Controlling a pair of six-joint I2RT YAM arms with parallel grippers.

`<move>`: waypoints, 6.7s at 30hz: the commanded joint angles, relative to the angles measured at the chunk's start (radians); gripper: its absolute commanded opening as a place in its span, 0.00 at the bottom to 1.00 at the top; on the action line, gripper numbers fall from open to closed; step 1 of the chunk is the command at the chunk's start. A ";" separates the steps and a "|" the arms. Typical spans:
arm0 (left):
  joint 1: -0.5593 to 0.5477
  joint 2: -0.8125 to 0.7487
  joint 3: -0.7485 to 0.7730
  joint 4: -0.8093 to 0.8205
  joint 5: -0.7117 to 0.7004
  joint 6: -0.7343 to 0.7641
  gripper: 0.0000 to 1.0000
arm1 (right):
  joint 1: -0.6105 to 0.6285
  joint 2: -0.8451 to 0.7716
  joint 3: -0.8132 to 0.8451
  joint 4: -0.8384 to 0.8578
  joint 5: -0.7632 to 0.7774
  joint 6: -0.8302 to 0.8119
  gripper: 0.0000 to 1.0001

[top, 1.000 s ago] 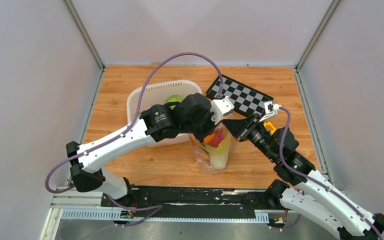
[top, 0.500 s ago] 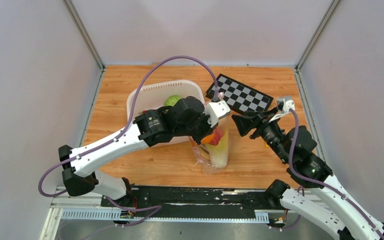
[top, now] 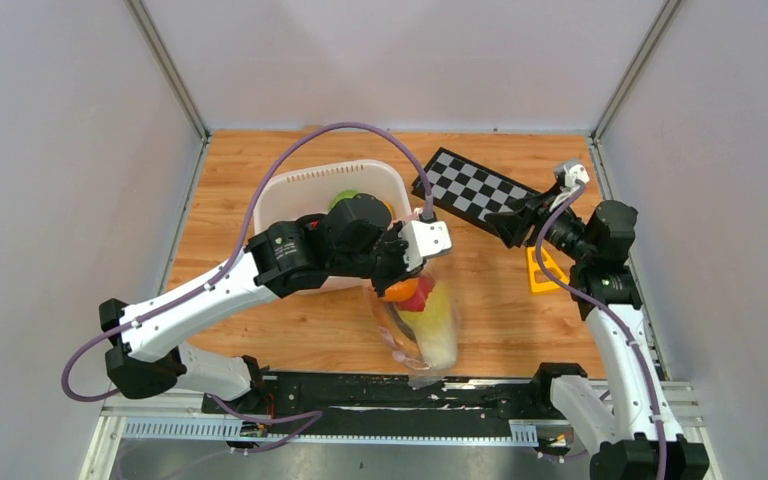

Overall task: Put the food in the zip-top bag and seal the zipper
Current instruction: Zip the zipper food storage bag at the center of the board.

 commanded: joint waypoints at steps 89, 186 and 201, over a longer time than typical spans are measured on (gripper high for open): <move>-0.018 -0.196 -0.046 -0.037 0.112 0.329 0.04 | 0.298 0.186 0.244 0.047 -0.506 -0.108 0.00; 0.119 0.150 0.080 0.271 0.257 0.256 0.36 | 0.268 0.004 0.032 0.107 -0.381 -0.199 0.00; 0.119 0.191 0.121 0.197 0.238 0.255 0.33 | 0.268 0.001 0.034 0.107 -0.380 -0.202 0.00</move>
